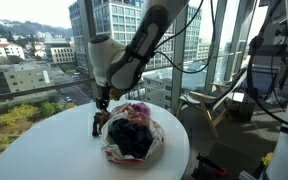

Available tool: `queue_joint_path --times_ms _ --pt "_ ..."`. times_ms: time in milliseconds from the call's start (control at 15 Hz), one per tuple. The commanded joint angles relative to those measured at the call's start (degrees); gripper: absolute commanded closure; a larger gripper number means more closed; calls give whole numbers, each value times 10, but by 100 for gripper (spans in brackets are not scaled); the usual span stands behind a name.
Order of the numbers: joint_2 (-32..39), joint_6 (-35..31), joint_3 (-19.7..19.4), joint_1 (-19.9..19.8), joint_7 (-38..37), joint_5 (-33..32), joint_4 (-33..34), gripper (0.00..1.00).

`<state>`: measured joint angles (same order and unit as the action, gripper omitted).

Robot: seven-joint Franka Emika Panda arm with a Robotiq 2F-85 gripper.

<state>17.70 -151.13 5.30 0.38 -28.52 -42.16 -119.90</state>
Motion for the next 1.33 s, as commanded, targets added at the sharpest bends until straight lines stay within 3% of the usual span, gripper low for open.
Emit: queue_joint_path --times_ms 0,67,133,467,1267 --pt "73 33 -21 24 102 91 124 0" --pt "76 44 -12 19 148 140 139 0" --pt "38 16 -43 43 101 107 76 0" --pt "104 32 -47 47 151 174 143 0" --pt "329 -52 -117 99 97 284 323 0"
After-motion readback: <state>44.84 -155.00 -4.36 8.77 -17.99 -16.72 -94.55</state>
